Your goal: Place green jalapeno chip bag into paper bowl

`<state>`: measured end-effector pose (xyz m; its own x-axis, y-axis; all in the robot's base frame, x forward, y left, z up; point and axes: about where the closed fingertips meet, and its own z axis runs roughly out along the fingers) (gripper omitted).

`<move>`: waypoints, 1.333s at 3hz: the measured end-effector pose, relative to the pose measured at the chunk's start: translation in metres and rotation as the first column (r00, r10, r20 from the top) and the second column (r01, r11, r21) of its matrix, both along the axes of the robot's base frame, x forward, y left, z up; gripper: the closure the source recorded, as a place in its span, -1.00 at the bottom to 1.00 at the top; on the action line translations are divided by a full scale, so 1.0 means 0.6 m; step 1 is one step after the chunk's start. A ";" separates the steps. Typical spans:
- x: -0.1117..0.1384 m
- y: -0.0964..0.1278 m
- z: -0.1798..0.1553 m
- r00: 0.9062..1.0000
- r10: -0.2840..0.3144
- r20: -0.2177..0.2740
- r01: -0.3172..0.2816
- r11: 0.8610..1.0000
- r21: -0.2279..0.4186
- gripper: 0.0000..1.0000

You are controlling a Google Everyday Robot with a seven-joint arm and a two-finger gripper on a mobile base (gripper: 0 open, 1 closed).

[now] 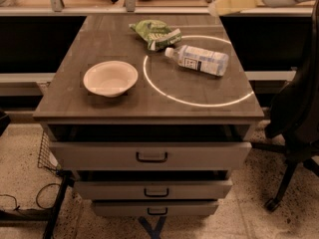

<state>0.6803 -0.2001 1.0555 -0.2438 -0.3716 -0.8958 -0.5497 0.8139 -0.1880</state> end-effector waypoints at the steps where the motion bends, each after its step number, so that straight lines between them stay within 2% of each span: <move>1: 0.021 -0.007 0.031 0.997 -0.054 0.058 0.050 0.997 0.062 -1.00; 2: 0.021 -0.006 0.031 0.997 -0.051 0.061 0.047 0.997 0.056 -1.00; 3: 0.034 0.012 0.012 0.996 -0.066 0.052 0.063 0.997 0.042 -1.00; 4: 0.096 0.060 -0.033 0.995 -0.072 0.064 0.070 0.997 0.023 -1.00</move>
Offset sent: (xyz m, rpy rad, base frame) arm 0.0123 -0.0041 0.0186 0.0621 -0.0576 -0.0527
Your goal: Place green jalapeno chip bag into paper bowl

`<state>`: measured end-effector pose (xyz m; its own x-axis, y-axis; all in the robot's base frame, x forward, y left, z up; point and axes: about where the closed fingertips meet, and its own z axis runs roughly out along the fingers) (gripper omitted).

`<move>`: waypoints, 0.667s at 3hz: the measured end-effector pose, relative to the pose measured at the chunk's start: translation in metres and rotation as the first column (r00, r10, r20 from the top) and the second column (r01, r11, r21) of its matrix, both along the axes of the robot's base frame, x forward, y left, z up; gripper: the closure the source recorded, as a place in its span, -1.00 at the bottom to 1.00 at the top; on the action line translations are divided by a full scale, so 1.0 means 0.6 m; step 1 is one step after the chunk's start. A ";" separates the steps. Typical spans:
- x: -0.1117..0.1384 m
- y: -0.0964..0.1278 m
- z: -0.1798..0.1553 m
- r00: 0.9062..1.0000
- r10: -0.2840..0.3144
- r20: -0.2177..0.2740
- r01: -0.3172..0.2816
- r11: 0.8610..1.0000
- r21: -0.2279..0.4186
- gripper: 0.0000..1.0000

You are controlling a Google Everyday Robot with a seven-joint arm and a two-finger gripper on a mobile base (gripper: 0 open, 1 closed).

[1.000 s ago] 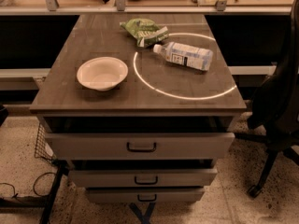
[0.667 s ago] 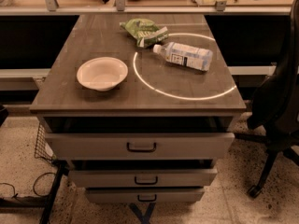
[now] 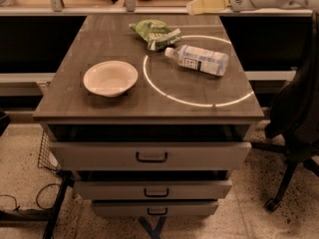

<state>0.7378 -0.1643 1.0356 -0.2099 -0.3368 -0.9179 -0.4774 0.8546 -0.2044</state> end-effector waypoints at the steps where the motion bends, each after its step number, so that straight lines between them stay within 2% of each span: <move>1: 0.063 0.046 -0.047 1.000 0.026 0.006 -0.026 0.999 -0.019 -1.00; 2: 0.110 0.074 -0.083 0.999 0.053 0.000 -0.053 0.998 -0.029 -1.00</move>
Offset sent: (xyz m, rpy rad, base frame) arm 0.1000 0.0606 -0.0729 -0.0409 0.0028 0.0807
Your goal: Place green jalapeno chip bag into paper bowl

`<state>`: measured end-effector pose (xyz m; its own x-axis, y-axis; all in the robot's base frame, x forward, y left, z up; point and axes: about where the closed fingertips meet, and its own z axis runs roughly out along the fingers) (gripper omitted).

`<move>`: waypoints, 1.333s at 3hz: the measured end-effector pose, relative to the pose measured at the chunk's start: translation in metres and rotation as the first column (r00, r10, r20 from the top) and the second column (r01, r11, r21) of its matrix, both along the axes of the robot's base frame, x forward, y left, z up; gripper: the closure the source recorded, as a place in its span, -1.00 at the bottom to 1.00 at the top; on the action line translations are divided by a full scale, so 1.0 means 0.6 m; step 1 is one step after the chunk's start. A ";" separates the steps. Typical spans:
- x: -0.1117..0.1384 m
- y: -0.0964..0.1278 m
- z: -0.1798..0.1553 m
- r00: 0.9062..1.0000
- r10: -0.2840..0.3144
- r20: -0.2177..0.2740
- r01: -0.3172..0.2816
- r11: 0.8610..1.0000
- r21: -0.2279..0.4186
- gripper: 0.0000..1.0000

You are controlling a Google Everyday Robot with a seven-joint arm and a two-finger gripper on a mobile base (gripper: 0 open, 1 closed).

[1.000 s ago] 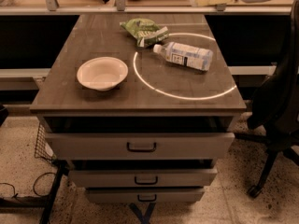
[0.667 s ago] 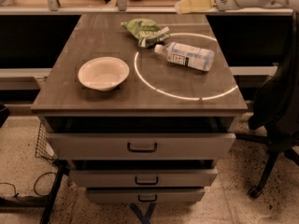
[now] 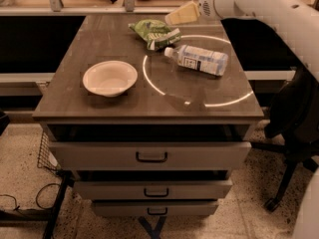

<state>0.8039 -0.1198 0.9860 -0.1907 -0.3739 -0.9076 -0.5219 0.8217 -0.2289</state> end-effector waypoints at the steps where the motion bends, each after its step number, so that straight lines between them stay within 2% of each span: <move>1: 0.041 0.027 -0.028 1.000 0.028 -0.009 -0.028 1.000 -0.002 -1.00; 2: 0.075 0.049 -0.055 0.998 0.052 -0.035 -0.052 0.998 0.018 -1.00; 3: 0.103 0.073 -0.090 0.989 0.120 -0.090 -0.110 0.988 0.108 -1.00; 4: 0.118 0.102 -0.115 0.972 0.188 -0.141 -0.160 0.968 0.192 -1.00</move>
Offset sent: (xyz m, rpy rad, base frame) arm 0.0800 0.0415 -0.0509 0.0652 0.0786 0.0820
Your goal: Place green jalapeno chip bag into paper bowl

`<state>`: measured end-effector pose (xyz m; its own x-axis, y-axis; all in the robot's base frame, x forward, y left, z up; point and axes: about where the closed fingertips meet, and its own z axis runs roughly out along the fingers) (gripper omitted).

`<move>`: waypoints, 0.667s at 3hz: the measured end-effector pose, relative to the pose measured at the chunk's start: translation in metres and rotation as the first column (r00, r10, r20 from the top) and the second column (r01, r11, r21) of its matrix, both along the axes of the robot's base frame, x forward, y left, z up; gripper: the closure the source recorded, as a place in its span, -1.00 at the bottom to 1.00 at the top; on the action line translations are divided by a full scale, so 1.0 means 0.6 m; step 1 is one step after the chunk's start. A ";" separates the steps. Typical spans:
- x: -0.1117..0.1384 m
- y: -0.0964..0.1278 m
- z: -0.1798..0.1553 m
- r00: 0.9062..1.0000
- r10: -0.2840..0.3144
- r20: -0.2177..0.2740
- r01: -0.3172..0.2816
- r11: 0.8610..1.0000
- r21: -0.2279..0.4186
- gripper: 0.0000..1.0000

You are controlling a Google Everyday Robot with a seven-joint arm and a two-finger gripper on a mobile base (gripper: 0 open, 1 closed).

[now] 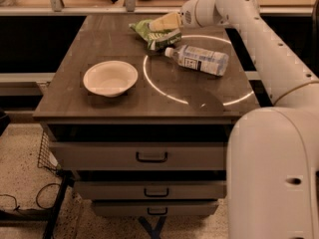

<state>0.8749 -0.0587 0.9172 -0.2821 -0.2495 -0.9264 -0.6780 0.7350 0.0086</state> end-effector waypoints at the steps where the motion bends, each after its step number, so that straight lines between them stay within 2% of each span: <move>1: 0.008 0.023 -0.016 0.998 0.039 -0.041 -0.037 0.999 0.035 -1.00; 2: 0.012 0.032 0.005 1.000 -0.020 -0.014 0.019 0.998 -0.066 -1.00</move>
Offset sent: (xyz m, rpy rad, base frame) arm -0.0065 0.0248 -0.0089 -0.2138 0.0074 -0.0785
